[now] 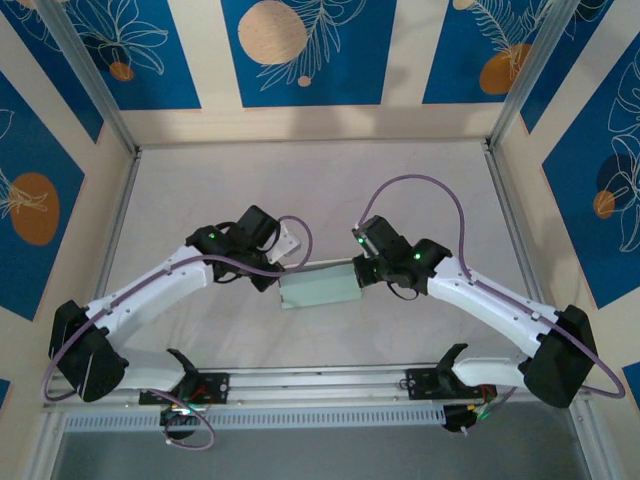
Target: Fold the paper box
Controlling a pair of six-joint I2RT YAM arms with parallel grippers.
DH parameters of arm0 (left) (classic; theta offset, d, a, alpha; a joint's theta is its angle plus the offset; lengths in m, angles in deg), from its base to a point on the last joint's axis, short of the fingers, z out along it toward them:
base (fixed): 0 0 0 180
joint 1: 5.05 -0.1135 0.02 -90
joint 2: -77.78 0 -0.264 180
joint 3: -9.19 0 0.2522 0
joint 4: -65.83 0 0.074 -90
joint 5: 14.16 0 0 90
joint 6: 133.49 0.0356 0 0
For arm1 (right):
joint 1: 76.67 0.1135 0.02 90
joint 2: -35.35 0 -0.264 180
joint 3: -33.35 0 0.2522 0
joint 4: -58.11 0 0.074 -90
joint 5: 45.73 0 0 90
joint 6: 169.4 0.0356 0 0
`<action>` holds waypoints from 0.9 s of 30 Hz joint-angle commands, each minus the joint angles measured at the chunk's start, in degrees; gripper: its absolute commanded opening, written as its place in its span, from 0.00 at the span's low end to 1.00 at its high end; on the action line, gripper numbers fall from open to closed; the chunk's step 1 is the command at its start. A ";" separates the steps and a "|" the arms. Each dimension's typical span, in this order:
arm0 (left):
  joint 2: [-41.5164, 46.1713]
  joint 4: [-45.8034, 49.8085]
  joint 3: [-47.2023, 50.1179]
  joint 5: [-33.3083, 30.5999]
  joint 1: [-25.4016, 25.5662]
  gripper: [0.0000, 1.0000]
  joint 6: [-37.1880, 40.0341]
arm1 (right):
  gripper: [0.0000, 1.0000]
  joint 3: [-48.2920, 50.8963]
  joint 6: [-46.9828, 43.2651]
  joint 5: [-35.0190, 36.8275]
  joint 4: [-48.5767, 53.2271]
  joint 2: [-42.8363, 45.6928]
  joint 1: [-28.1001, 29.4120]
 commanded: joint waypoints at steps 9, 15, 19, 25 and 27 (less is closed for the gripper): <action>-1.45 -1.22 -3.22 8.91 -0.31 0.00 -13.85 | 0.00 1.30 2.51 0.43 5.66 -2.38 2.77; -4.64 0.77 -5.67 9.66 -0.34 0.00 -20.79 | 0.00 1.71 3.31 0.92 5.35 -3.51 3.51; -6.14 1.68 -6.54 10.52 -1.12 0.00 -24.48 | 0.00 1.81 3.58 1.30 5.27 -4.09 3.94; -6.50 1.50 -7.41 15.02 -3.08 0.00 -30.71 | 0.00 1.69 3.98 1.78 5.14 -4.27 4.32; -6.60 1.43 -7.57 16.58 -3.65 0.00 -32.68 | 0.00 1.64 4.04 1.85 5.13 -4.50 4.55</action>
